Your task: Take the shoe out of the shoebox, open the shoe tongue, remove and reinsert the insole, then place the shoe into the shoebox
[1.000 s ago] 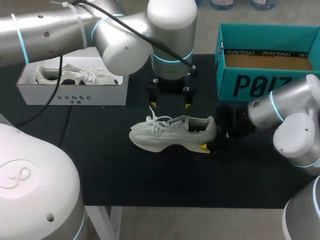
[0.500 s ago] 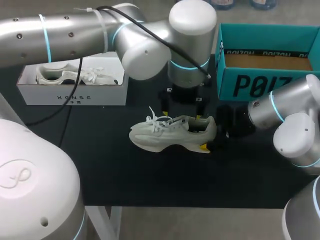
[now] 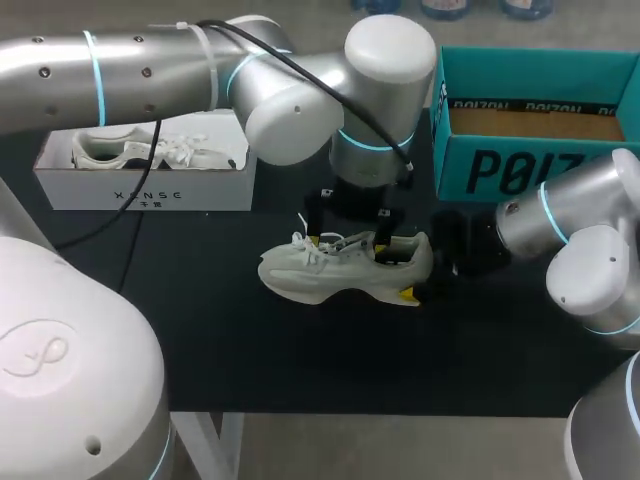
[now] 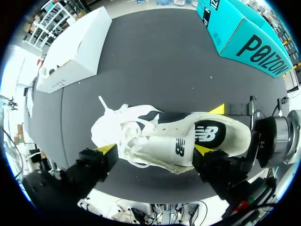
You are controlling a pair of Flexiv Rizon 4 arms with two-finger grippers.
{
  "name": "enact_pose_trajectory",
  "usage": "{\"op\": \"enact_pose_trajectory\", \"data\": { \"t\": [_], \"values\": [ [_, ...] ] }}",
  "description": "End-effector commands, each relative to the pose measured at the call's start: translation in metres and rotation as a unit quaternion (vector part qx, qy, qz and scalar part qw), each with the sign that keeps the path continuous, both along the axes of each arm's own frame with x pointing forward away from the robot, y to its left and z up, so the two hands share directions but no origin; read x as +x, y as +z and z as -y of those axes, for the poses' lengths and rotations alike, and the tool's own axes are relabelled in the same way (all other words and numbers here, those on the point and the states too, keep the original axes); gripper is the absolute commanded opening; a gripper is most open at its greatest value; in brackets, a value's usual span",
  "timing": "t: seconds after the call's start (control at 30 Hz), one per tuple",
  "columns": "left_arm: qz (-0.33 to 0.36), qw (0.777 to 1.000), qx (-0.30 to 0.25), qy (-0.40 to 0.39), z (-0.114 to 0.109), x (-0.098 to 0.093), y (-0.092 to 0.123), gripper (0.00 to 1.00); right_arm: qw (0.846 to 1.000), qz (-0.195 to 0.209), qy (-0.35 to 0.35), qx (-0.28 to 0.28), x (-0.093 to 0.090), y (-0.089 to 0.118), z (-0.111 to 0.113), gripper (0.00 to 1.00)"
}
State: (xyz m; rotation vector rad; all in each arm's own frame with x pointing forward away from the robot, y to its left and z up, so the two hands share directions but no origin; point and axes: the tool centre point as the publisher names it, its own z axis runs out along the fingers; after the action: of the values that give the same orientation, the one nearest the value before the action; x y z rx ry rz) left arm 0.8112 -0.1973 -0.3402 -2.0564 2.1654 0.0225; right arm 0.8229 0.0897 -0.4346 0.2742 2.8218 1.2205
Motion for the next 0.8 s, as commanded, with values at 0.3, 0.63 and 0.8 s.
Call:
{"op": "enact_pose_trajectory", "data": {
  "t": [0.3, 0.63, 0.8],
  "values": [
    [0.016, 1.000, -0.002, 0.018, 0.003, -0.004, 0.012, 0.00, 1.000, 0.000, -0.001, -0.001, 0.000, -0.004, -0.003, 0.00],
    [0.066, 0.987, -0.141, 0.037, -0.004, -0.011, 0.019, 0.00, 1.000, 0.000, -0.001, -0.001, 0.000, -0.004, -0.003, 0.00],
    [0.096, 0.982, -0.157, 0.043, -0.025, -0.013, 0.035, 0.00, 1.000, 0.000, -0.001, -0.001, 0.000, -0.004, -0.003, 0.00]
  ]
}}
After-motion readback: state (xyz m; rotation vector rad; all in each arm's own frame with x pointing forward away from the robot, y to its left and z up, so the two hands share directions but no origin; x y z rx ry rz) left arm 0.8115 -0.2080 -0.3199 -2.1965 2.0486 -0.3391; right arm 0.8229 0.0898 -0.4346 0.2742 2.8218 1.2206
